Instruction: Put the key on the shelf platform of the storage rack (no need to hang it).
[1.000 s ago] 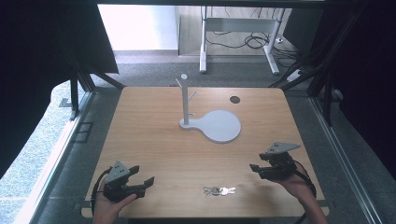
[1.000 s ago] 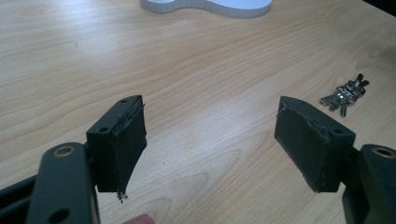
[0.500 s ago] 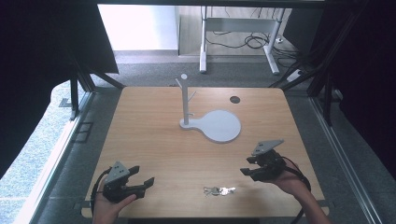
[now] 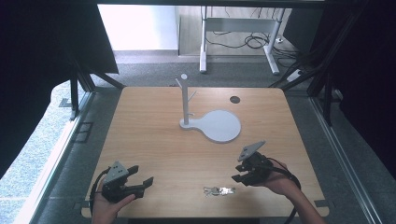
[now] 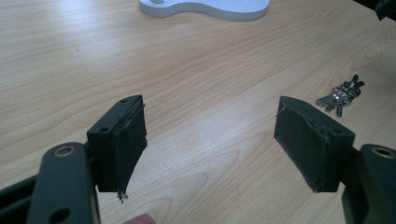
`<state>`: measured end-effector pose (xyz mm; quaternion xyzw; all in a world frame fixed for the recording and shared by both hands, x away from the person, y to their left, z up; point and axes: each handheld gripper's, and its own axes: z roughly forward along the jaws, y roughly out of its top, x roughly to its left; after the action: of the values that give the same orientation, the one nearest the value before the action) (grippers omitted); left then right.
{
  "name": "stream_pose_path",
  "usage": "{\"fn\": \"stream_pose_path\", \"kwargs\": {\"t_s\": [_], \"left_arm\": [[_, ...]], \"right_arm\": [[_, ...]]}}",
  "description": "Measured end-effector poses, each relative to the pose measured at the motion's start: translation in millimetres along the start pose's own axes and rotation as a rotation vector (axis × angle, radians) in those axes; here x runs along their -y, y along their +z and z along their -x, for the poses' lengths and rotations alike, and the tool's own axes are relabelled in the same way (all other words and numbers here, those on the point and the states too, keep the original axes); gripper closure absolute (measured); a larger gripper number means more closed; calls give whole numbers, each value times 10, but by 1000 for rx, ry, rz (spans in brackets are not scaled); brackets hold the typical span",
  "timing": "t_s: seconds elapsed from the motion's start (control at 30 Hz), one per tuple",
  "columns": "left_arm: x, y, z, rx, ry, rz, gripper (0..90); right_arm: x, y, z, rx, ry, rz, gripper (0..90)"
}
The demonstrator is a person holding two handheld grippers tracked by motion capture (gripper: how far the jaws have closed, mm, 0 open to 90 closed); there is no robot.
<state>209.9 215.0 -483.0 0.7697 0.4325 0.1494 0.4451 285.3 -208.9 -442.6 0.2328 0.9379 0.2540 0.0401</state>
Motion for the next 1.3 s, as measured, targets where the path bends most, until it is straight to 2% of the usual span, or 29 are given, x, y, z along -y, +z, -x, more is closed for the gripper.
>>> {"fn": "stream_pose_path", "kwargs": {"t_s": [0.4,0.5,0.93,1.3], "left_arm": [[-3,-9,6,1,1,4,255],[-4,-14,2,0,-1,5,255],[0,-10,-2,-1,-1,5,255],[1,-13,-6,-2,-1,6,255]], "right_arm": [[-75,139,-96,-43,-34,-44,606],[-102,211,-118,-56,-54,-60,611],[-158,399,-189,-104,-80,-113,656],[-199,623,-227,-139,-105,-178,712]]}}
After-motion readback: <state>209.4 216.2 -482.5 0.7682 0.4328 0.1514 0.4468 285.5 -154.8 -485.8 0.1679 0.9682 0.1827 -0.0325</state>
